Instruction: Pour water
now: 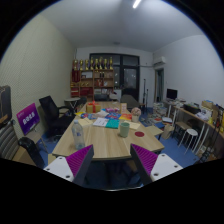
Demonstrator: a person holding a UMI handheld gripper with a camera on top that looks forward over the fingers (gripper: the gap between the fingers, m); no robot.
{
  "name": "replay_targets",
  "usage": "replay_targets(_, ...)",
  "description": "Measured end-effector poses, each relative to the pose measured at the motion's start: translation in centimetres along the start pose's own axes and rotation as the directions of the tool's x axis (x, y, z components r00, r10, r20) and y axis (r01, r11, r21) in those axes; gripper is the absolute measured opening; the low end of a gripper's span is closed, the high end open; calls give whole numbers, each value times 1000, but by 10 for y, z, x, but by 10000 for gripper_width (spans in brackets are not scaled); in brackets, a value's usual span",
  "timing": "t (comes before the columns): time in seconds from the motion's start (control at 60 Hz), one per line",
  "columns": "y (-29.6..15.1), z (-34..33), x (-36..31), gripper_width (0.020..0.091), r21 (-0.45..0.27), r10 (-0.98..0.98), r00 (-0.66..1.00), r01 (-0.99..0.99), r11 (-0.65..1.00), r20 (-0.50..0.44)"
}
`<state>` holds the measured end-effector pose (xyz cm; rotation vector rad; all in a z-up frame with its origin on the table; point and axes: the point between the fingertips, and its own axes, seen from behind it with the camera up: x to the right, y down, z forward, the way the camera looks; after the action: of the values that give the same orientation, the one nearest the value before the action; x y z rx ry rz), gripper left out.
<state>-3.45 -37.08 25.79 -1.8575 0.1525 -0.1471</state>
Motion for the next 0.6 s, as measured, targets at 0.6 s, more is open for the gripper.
replay_targets(0.6, 40, 139, -158, 825, 63, 13, 985, -24, 998, 171)
